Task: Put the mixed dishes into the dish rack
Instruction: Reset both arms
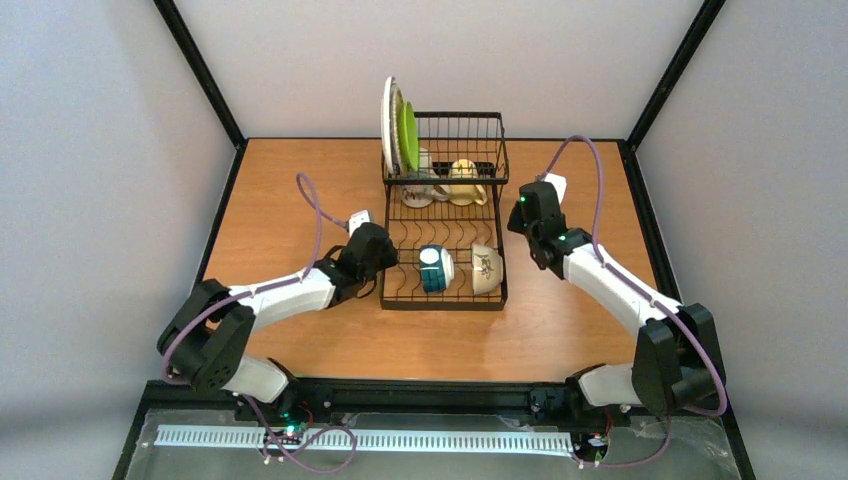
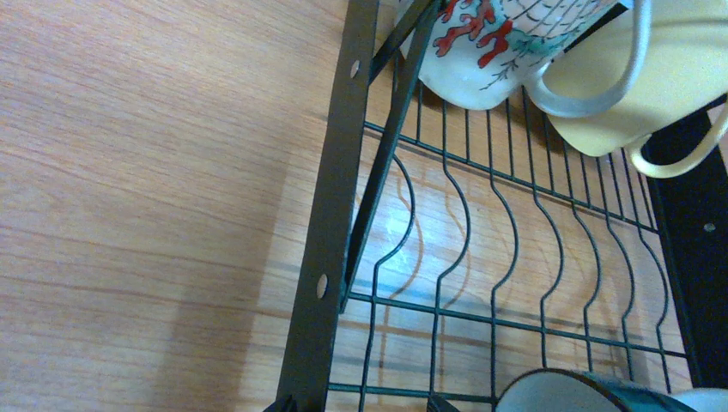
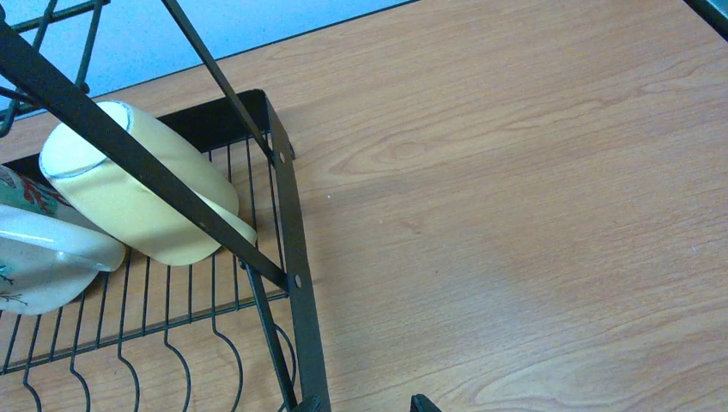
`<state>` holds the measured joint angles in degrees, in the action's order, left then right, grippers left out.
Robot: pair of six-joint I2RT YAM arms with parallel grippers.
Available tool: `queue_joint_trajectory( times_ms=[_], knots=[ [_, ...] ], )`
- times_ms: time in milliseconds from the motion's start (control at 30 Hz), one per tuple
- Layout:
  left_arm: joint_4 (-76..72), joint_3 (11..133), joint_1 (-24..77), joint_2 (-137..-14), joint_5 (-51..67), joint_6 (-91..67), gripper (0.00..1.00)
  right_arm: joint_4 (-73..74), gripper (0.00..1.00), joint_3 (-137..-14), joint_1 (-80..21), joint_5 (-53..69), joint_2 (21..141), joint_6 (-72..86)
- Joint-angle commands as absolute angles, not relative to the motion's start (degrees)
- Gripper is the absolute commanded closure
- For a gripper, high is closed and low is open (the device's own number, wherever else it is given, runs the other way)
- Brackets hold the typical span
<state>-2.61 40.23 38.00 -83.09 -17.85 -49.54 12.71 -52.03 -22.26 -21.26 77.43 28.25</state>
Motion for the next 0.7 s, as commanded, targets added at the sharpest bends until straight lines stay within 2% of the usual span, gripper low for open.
queue_joint_trajectory(
  times_ms=[0,200,367,467,667],
  knots=[
    [1.6,42.9,39.8,-79.9,-17.8,-48.8,0.14,14.0,0.40,-52.8,-22.3,-23.2,75.7,26.4],
    [7.5,46.0,39.8,-72.1,-25.4,-41.1,0.10,12.6,0.35,-55.5,-21.6,-29.3,77.1,21.3],
    [11.1,52.8,38.4,-67.7,-29.9,-30.6,0.05,10.2,0.28,-59.1,-17.3,-28.4,78.5,18.7],
    [10.7,55.6,34.5,-66.0,-29.3,-26.1,0.01,8.6,0.25,-62.2,-13.7,-26.2,81.1,17.7],
    [6.8,60.0,21.0,-65.9,-21.1,-21.5,0.00,7.2,0.24,-71.1,-7.9,-27.7,88.9,16.9]
  ],
)
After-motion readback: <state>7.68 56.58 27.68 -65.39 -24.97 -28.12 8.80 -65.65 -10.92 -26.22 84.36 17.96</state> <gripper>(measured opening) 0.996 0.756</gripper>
